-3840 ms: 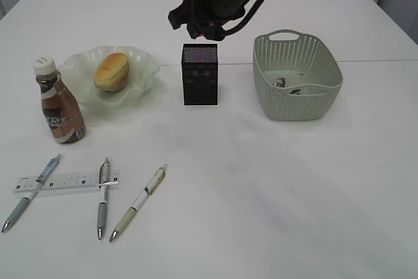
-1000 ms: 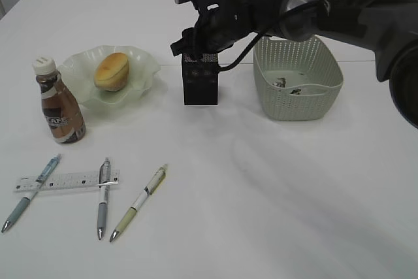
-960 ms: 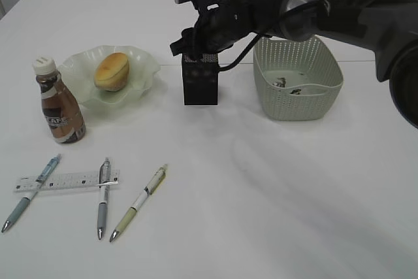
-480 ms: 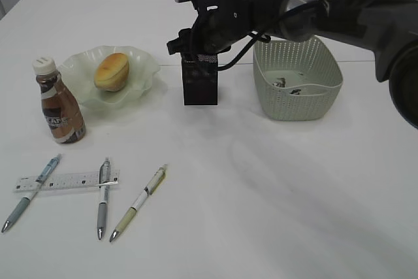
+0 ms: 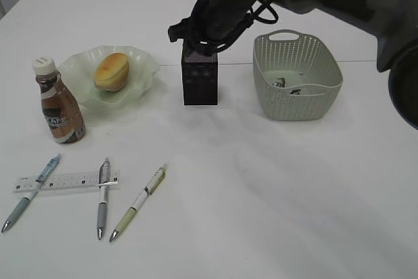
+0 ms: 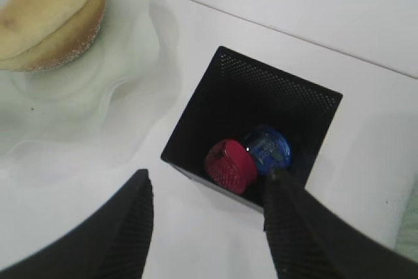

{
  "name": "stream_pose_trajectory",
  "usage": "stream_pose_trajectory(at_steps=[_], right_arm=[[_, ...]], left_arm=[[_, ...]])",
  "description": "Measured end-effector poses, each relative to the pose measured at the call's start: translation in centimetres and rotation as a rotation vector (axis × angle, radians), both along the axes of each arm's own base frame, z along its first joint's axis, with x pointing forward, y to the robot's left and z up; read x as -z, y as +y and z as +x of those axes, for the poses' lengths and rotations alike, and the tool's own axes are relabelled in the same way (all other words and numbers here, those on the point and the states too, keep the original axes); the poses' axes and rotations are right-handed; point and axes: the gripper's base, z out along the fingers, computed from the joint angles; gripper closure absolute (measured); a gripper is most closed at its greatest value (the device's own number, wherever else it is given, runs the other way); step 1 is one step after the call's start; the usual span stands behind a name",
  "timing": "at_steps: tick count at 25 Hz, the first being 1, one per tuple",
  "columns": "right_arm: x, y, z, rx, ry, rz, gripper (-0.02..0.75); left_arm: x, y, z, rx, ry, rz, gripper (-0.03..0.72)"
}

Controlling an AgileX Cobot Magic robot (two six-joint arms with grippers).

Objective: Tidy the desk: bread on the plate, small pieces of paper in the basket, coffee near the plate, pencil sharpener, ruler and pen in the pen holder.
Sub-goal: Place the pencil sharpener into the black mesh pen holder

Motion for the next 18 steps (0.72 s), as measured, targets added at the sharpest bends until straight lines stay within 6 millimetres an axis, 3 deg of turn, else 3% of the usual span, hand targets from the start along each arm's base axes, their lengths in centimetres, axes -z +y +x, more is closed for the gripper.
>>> stream_pose_trajectory(at_steps=[7,11,18], right_arm=[[-2.6,-0.3,-1.5,0.014,0.152,-0.011,0.309],[-2.7,-0.5,-2.3,0.015,0.245,-0.035,0.309],[-2.8,-0.6,-2.5,0.016,0.260,-0.042,0.309]], left_arm=[[0.1,0.3,0.0,-0.001,-0.002,0.035,0.346],[0.1,0.3,0.0,-0.001,-0.002,0.035,0.346],[0.1,0.3,0.0,-0.001,-0.002,0.039,0.346]])
